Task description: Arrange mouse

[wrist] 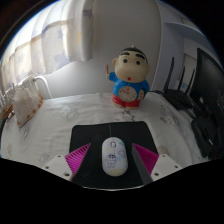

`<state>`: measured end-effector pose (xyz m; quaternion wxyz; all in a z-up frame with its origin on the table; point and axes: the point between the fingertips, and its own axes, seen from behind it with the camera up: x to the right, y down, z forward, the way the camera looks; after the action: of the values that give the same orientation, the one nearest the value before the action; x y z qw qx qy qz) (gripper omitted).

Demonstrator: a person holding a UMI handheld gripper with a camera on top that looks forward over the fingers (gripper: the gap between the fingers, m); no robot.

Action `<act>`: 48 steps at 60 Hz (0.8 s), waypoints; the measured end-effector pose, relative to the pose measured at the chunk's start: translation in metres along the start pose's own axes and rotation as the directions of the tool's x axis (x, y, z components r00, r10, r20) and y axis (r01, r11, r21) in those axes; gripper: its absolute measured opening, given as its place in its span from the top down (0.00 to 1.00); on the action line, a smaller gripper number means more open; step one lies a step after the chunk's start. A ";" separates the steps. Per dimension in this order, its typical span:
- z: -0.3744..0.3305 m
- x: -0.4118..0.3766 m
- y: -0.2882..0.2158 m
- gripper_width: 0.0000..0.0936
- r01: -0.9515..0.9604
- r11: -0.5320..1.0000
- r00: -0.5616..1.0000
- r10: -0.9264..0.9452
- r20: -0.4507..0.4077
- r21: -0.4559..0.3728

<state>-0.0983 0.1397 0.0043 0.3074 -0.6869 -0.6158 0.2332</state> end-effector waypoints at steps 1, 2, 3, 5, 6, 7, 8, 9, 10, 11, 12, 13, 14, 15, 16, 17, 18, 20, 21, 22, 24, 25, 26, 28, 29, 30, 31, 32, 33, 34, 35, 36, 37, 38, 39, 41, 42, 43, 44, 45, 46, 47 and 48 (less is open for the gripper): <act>-0.006 -0.002 -0.002 0.09 0.002 1.000 1.000 -0.002 -0.010 0.001; -0.013 -0.004 -0.004 0.09 0.006 1.000 1.000 -0.006 -0.021 0.002; -0.020 -0.008 -0.005 0.09 0.012 1.000 1.000 -0.012 -0.027 0.002; -0.038 -0.017 -0.009 0.09 0.028 1.000 0.999 -0.028 -0.028 0.000; -0.046 -0.022 -0.010 0.10 0.031 1.000 0.999 -0.031 -0.030 0.002; -0.055 -0.027 -0.010 0.10 0.031 1.000 0.999 -0.031 -0.037 0.002; -0.065 -0.032 -0.010 0.10 0.027 1.000 0.999 -0.027 -0.045 -0.001; -0.075 -0.039 -0.010 0.09 0.024 1.000 0.999 -0.024 -0.048 -0.007; -0.085 -0.047 -0.009 0.09 0.020 1.000 0.999 -0.020 -0.047 -0.009; -0.095 -0.056 -0.009 0.09 0.017 1.000 0.999 -0.017 -0.040 -0.010; -0.105 -0.066 -0.008 0.09 0.013 1.000 0.999 -0.013 -0.032 -0.012; -0.114 -0.076 -0.006 0.09 0.007 1.000 1.000 -0.008 -0.022 -0.017; -0.124 -0.086 -0.003 0.10 0.002 1.000 1.000 -0.003 -0.010 -0.023; -0.133 -0.097 0.000 0.10 -0.002 1.000 1.000 0.002 0.003 -0.030; -0.143 -0.107 0.003 0.09 -0.007 0.999 1.000 0.007 0.015 -0.038; -0.150 -0.117 0.008 0.10 -0.013 0.999 1.000 0.013 0.021 -0.039; -0.159 -0.125 0.011 0.10 -0.017 0.999 0.999 0.018 0.032 -0.051; -0.176 -0.142 0.019 0.09 -0.022 0.997 0.998 0.025 0.052 -0.070; -0.184 -0.152 0.022 0.09 -0.021 0.997 0.998 0.026 0.064 -0.077; -0.191 -0.160 0.025 0.09 -0.018 0.996 0.997 0.024 0.077 -0.082; -0.205 -0.174 0.031 0.09 -0.013 0.996 0.995 0.021 0.094 -0.090; -0.211 -0.180 0.034 0.09 -0.011 0.995 0.995 0.021 0.098 -0.094; -0.215 -0.187 0.039 0.09 -0.012 0.996 0.995 0.022 0.099 -0.093; -0.227 -0.200 0.044 0.09 -0.003 0.995 0.993 0.014 0.113 -0.100; -0.231 -0.206 0.046 0.09 0.004 0.995 0.992 0.008 0.122 -0.100; -0.236 -0.210 0.048 0.09 0.011 0.995 0.992 0.002 0.129 -0.100; -0.240 -0.214 0.049 0.09 0.016 0.995 0.991 -0.002 0.132 -0.100; -0.243 -0.218 0.051 0.09 0.020 0.995 0.991 -0.006 0.134 -0.101; -0.246 -0.221 0.053 0.09 0.024 0.995 0.991 -0.010 0.136 -0.101; -0.249 -0.224 0.054 0.09 0.028 0.995 0.990 -0.014 0.139 -0.100; -0.252 -0.226 0.055 0.09 0.032 0.995 0.990 -0.018 0.140 -0.099; -0.254 -0.228 0.055 0.09 0.034 0.995 0.990 -0.021 0.139 -0.097; -0.256 -0.229 0.056 0.09 0.035 0.995 0.990 -0.022 0.136 -0.095; -0.258 -0.229 0.056 0.09 0.036 0.995 0.991 -0.023 0.134 -0.093; -0.259 -0.230 0.056 0.09 0.038 0.995 0.991 -0.025 0.132 -0.092; -0.262 -0.232 0.056 0.09 0.045 0.995 0.991 -0.033 0.131 -0.087; -0.262 -0.232 0.056 0.09 0.048 0.995 0.991 -0.036 0.129 -0.085; -0.263 -0.232 0.056 0.09 0.048 0.995 0.991 -0.037 0.126 -0.082; -0.263 -0.231 0.056 0.09 0.049 0.996 0.992 -0.039 0.121 -0.081; -0.263 -0.229 0.057 0.09 0.052 0.995 0.992 -0.043 0.116 -0.083; -0.263 -0.228 0.058 0.09 0.057 0.995 0.993 -0.048 0.112 -0.084; -0.263 -0.229 0.058 0.08 0.063 0.994 0.992 -0.054 0.112 -0.085; -0.263 -0.230 0.059 0.08 0.069 0.994 0.991 -0.059 0.117 -0.083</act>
<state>0.0964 -0.1263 0.1343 0.2489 -0.6651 -0.6636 0.2352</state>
